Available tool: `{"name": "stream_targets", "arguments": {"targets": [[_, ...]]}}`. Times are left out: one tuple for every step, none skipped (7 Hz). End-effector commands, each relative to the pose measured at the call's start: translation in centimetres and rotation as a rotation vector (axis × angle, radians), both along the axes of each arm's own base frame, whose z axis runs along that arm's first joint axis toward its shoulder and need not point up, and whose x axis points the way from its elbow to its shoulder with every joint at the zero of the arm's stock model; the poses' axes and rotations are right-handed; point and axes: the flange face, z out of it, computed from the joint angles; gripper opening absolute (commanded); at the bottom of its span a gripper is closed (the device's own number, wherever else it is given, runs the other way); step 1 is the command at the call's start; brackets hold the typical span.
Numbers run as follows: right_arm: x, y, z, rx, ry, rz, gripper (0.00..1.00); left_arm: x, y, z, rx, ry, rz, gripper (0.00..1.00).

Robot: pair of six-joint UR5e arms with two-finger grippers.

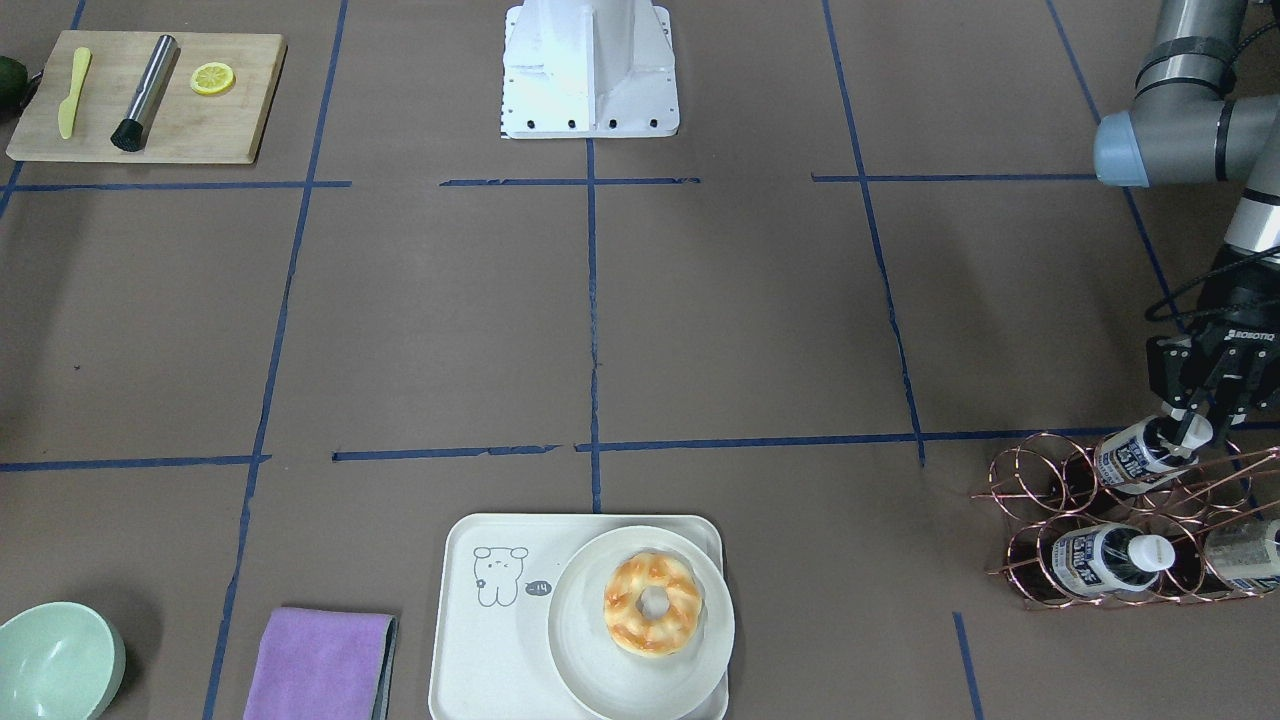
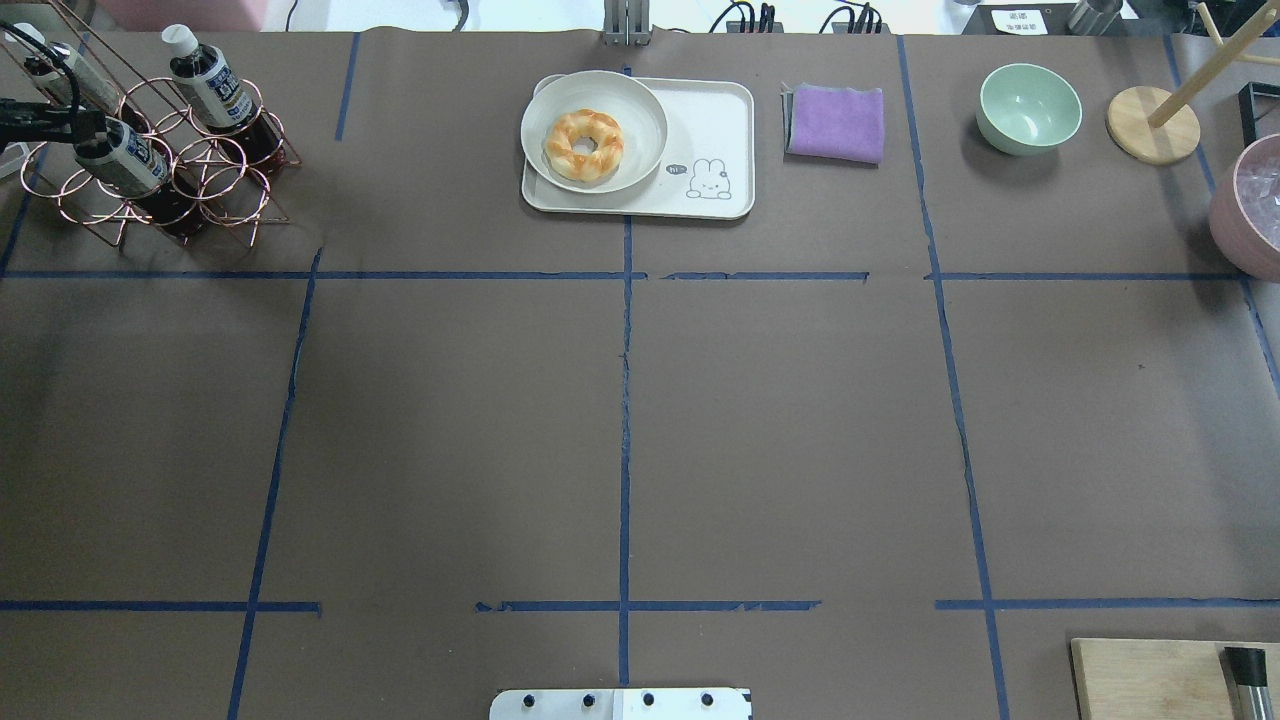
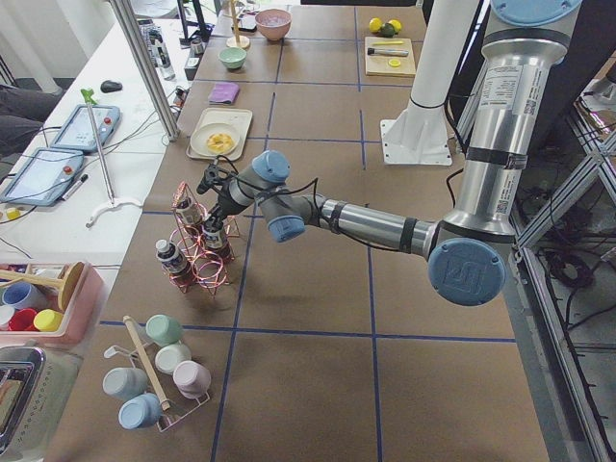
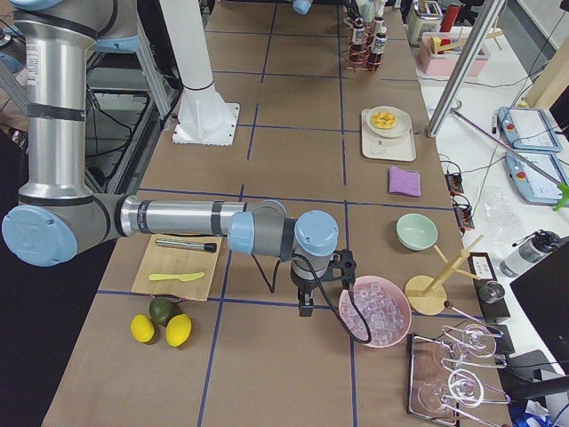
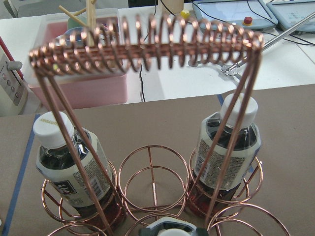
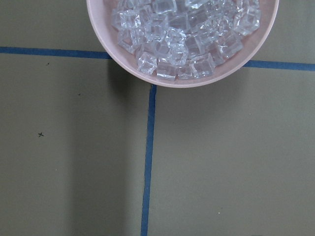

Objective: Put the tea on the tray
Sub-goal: 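Grasp a dark tea bottle in the copper rack with the left gripper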

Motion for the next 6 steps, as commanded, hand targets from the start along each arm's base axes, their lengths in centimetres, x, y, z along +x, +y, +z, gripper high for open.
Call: {"name": "stream_targets", "arguments": {"targets": [[0.0, 0.0, 0.0, 0.001, 0.0, 0.0, 1.0, -0.3, 0.2, -1.2, 0.019, 0.009, 0.002, 0.0], [0.0, -0.1, -0.1, 0.002, 0.0, 0.0, 1.0, -0.4, 0.4, -2.1, 0.031, 0.015, -0.002, 0.0], [-0.1, 0.0, 0.0, -0.001, 0.0, -0.002, 1.0, -2.1, 0.0, -2.0, 0.029, 0.013, -0.029, 0.0], [-0.1, 0.0, 0.0, -0.001, 0.0, -0.002, 1.0, -2.4, -0.2, -2.1, 0.031, 0.012, -0.038, 0.0], [-0.1, 0.0, 0.0, -0.001, 0.0, -0.002, 1.0, -2.4, -0.2, -2.1, 0.031, 0.012, -0.038, 0.0], [-0.1, 0.0, 0.0, 0.001, 0.0, -0.002, 1.0, -2.5, -0.2, -2.3, 0.032, 0.014, -0.037, 0.0]]}}
